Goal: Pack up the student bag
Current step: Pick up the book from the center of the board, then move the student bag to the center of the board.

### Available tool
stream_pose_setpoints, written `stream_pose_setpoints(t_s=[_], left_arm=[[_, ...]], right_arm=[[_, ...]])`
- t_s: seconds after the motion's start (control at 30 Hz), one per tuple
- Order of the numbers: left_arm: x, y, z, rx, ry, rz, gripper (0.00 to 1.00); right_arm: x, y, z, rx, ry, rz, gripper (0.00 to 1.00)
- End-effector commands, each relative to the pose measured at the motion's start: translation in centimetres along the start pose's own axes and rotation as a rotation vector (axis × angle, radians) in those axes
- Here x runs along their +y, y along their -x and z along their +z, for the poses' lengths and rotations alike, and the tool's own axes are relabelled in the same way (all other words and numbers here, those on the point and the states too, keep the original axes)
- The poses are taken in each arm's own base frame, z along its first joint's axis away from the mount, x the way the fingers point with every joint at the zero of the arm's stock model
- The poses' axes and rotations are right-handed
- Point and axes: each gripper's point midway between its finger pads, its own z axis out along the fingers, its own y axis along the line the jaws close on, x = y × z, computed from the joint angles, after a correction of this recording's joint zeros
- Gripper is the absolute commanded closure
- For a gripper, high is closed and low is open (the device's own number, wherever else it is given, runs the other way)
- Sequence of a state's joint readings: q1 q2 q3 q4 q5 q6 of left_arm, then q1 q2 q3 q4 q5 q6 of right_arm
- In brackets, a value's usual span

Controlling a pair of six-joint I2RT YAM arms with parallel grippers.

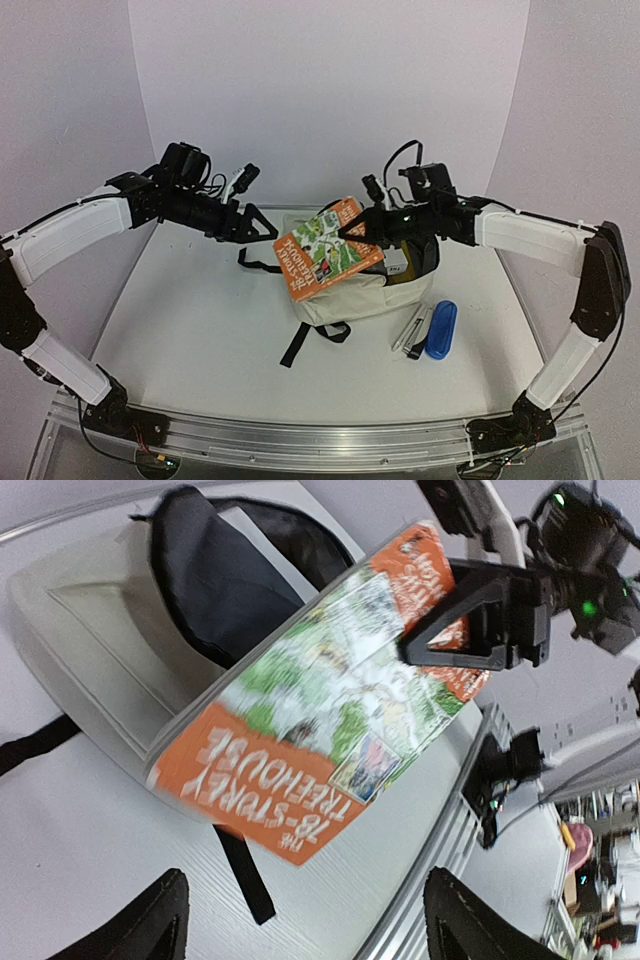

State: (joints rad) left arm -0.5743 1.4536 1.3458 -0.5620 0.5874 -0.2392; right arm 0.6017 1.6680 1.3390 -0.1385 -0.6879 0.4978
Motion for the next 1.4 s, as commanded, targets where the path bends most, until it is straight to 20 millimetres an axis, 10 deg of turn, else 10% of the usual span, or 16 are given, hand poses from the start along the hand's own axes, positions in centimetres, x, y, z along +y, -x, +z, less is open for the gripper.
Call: stream_pose_setpoints(t_s=[0.0,0.33,0.7,1.13,1.37], left_arm=[[4.2,3.9,-2.2,-0.222,0.125,-0.155,0.15],[9.6,1.6,5.3,-0.165,0.092,-0.443,0.11],[10.0,-4.5,12.9,0.071,0.02,-0.548,0.13],[8.4,-6.7,15.0,0.12,-0.075,-0.622,0.52],[9.3,-7.7,15.1,0.137,-0.023,-0.634,0.9]], right_arm=[[4.0,8.5,-8.9,-0.384,-0.077,-0.16,1.0],[-3.1,11.8,-19.3,-0.681,-0.612,-0.093,1.0],[-5.8,10.4,-20.1,-0.697,-0.722,-0.046,1.0],[-5.8,10.6,-20.3,-0.706,-0.73,-0.047,1.0],[-4.7,10.6,-20.2,-0.705,-0.68,-0.064,1.0]])
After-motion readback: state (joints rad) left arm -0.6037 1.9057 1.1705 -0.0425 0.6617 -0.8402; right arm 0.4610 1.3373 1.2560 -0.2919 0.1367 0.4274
